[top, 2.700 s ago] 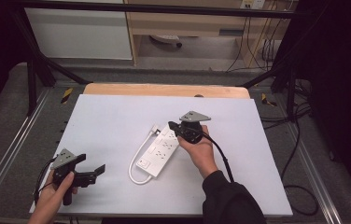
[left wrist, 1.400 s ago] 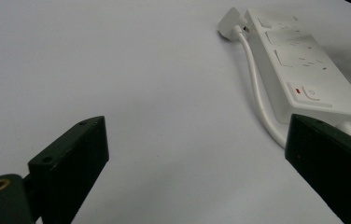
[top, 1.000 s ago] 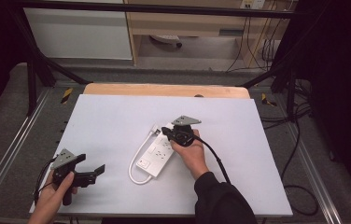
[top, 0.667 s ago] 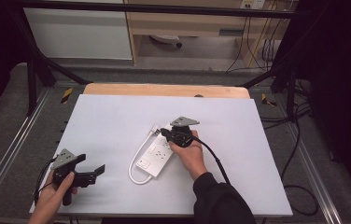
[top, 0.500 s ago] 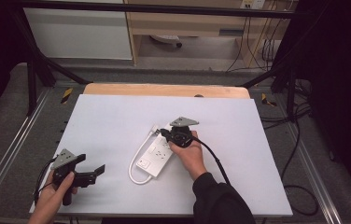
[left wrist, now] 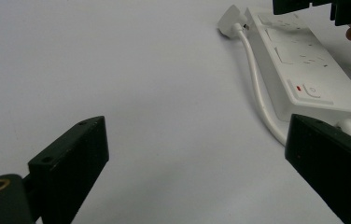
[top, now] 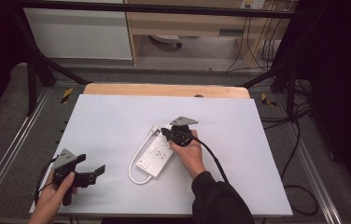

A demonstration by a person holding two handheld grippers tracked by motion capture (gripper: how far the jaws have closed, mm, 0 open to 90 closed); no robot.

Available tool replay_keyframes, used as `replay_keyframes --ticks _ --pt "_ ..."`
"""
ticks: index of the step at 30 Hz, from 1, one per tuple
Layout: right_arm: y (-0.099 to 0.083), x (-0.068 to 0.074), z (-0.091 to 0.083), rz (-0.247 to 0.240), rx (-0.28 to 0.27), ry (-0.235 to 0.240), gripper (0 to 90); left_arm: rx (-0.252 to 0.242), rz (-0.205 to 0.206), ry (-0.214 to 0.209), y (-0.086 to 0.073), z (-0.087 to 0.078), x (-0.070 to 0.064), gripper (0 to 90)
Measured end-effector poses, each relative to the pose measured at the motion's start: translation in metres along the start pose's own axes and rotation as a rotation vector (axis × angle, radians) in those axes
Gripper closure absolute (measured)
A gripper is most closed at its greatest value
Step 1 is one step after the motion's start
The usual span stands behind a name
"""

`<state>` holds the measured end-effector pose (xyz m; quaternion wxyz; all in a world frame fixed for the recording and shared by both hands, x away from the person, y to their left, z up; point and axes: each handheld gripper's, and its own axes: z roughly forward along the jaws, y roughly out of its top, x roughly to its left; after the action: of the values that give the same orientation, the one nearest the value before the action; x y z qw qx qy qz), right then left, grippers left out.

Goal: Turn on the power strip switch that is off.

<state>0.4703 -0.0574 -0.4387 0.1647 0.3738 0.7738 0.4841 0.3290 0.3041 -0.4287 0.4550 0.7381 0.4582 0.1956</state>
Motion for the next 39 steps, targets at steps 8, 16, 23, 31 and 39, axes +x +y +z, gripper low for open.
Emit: replay_keyframes --ticks 8,16,23,31,39 --pt "-0.0037 -0.0057 0.0068 0.009 0.021 -0.015 90.0 0.000 -0.003 -0.002 -0.0002 -0.0001 0.0002 6.2" --pt "-0.0050 -0.0050 0.0084 0.011 0.024 -0.010 90.0 0.001 -0.002 -0.002 -0.0001 -0.0001 0.0002 6.2" --pt "-0.0062 -0.0044 0.0096 0.013 0.021 -0.011 90.0 -0.001 -0.002 -0.002 -0.0001 0.0000 0.0001 6.2" --pt "-0.0066 -0.0031 0.0100 0.011 0.018 -0.010 90.0 0.000 0.000 -0.001 -0.0001 0.0001 0.0000 6.2" --pt "-0.0069 -0.0030 0.0103 0.018 0.017 -0.011 90.0 0.001 0.000 -0.002 -0.0001 0.0003 -0.0001 6.2"
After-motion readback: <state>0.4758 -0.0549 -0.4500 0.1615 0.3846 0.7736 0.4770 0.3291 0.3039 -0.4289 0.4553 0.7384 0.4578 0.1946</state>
